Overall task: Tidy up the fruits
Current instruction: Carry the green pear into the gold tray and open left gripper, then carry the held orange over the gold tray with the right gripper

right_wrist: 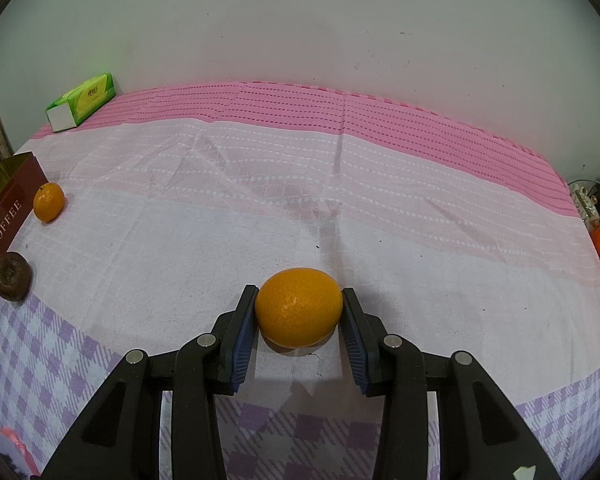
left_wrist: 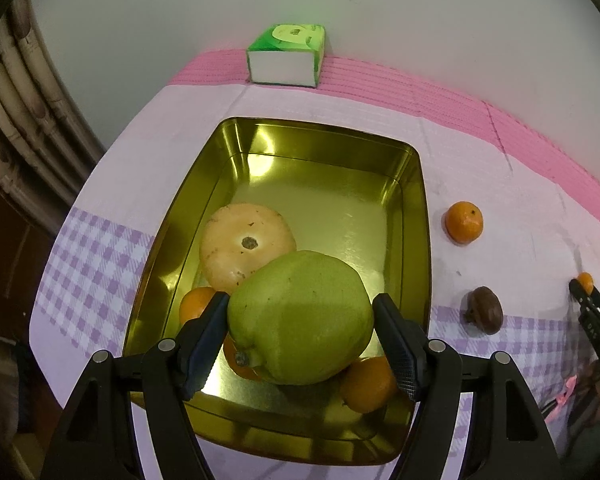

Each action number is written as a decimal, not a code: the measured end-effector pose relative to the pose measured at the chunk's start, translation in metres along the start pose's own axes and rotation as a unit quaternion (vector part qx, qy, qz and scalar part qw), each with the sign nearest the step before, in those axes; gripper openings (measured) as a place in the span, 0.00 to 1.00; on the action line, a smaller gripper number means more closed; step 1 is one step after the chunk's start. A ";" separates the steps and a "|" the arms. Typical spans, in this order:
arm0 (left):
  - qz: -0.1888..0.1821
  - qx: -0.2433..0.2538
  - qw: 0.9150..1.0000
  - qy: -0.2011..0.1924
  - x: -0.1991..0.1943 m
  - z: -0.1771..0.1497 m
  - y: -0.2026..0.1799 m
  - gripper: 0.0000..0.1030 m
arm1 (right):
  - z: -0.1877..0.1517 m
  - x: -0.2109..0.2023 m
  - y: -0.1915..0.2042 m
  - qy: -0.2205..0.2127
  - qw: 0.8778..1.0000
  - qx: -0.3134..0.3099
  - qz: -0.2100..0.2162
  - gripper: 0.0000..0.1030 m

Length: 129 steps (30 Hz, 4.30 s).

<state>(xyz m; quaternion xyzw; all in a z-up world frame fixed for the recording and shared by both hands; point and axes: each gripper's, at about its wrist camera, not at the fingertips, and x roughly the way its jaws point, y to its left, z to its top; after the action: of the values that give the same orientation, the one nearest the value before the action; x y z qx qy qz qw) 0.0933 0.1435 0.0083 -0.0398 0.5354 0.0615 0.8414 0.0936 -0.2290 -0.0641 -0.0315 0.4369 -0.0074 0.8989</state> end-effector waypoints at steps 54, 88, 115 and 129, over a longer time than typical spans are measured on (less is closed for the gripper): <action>-0.012 0.020 0.999 0.029 0.004 -0.031 0.006 0.80 | 0.003 -0.006 0.005 0.005 1.000 -0.003 -0.012 0.36; 0.063 -0.051 0.994 -0.074 -0.070 -0.042 0.083 0.85 | 0.038 -0.078 0.160 -0.041 0.985 -0.101 0.136 0.36; 0.083 -0.117 0.986 -0.080 -0.068 -0.043 0.118 0.85 | 0.007 -0.091 0.296 0.008 0.946 -0.212 0.244 0.36; 0.085 -0.114 0.987 -0.074 -0.063 -0.044 0.117 0.85 | 0.011 -0.073 0.315 0.010 0.946 -0.229 0.228 0.35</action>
<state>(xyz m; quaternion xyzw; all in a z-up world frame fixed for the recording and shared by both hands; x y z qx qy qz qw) 0.0105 0.2492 0.0464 -0.0852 0.4628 0.1958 0.8604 0.0525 0.0889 -0.0195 -0.1355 0.4310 0.2978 0.8409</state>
